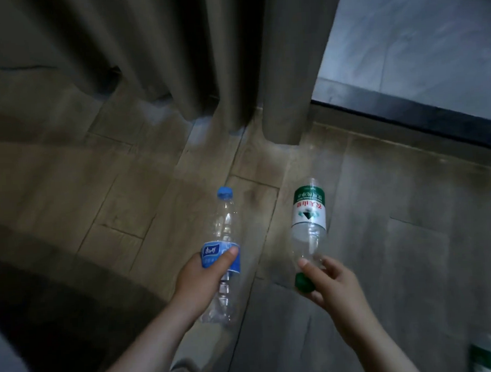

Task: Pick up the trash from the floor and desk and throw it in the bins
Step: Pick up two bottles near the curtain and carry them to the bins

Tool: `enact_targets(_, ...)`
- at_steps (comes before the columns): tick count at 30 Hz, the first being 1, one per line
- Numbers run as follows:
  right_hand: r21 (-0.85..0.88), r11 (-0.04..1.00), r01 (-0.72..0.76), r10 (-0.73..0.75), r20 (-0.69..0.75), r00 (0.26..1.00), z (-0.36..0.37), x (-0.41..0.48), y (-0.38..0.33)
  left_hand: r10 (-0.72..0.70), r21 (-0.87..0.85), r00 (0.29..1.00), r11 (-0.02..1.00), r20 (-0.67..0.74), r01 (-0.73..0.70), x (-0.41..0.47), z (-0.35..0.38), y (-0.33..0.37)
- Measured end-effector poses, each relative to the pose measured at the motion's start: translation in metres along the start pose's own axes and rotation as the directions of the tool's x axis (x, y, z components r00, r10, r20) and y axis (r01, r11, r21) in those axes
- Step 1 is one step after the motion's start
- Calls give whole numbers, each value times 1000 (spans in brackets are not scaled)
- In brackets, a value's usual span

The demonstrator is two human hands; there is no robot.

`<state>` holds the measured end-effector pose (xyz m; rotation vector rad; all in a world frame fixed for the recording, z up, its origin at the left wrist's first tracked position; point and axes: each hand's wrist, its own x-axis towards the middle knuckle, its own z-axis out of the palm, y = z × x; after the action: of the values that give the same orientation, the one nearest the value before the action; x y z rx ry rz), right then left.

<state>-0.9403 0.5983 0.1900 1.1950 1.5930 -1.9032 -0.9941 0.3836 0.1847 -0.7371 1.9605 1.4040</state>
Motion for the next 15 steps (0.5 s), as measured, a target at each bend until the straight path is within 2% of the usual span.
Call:
enact_targets(4,54,998,-37,39,-30,999,-16,-84,-25,-36,7,999,999,-22,36,-79,-10,35)
enact_targets(9,7,999,36,-35,-119,992,-37,-190,-91,-75,-40,994,996,81,78,-189,-11,106)
enact_targets(15,-65,989,135,-144,-155,977,-75,-315,-180,27,18,993,999,117,-30,-316,-6,208)
